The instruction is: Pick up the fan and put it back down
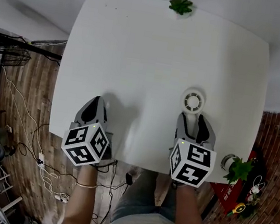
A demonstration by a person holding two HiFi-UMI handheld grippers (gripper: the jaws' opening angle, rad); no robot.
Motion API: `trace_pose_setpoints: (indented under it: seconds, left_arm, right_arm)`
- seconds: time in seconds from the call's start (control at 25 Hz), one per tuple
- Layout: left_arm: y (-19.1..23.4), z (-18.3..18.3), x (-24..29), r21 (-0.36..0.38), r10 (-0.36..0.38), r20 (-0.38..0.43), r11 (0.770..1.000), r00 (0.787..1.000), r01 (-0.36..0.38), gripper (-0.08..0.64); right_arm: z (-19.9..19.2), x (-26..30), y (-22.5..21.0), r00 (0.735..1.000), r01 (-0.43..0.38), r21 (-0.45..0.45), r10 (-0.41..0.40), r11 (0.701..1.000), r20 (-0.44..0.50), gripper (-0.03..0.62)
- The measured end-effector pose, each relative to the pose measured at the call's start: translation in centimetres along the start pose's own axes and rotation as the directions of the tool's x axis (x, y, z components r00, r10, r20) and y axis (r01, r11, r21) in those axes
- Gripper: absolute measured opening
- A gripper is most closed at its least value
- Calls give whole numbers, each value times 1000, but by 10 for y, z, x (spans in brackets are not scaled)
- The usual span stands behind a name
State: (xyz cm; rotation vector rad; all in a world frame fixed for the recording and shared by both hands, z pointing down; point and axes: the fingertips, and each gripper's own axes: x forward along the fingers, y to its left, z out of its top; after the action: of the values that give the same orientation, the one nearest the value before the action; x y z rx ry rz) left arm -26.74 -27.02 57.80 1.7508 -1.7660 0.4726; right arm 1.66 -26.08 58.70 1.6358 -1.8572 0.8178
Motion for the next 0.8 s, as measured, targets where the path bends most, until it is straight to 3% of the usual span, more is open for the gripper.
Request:
trace_pose_setpoints:
  seconds: [0.28, 0.48, 0.64, 0.8]
  left_arm:
    - [-13, 11, -13, -15, -11, 34, 1000, 999, 11, 12]
    - [-40, 43, -27, -35, -43, 109, 998, 993, 47, 12]
    - [-68, 77, -33, -25, -84, 188, 996, 979, 90, 12]
    - [-90, 111, -43, -26, -105, 263, 993, 959, 116, 12]
  right_arm:
    - [38, -35, -7, 994, -5, -18, 7, 1000, 107, 229]
    - [86, -78, -22, 974, 3, -23, 2, 1000, 225, 219]
    - [132, -117, -52, 938, 28, -1, -25, 1000, 347, 188]
    - [176, -168, -100, 875, 37, 37, -51, 999, 482, 148]
